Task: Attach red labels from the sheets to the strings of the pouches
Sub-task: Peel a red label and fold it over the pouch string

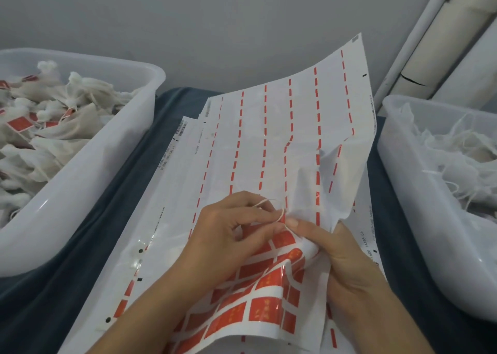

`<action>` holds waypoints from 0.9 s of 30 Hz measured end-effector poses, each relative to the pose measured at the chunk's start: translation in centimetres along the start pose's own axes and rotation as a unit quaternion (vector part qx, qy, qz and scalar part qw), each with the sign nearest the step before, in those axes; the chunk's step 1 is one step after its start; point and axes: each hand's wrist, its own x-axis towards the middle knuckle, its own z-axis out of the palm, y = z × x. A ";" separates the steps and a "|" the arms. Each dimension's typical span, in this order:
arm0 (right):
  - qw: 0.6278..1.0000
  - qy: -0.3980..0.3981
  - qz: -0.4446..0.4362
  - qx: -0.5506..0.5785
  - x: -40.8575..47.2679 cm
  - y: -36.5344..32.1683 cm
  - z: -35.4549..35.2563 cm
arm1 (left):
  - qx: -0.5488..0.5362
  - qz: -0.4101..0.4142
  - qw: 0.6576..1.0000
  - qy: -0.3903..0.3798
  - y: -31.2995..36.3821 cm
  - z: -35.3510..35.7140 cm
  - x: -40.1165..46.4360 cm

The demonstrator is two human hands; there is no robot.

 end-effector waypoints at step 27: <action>0.993 0.063 -0.022 -0.096 0.3 -0.1 -0.2 | 0.221 0.147 0.964 -0.024 -1.0 0.1 -0.3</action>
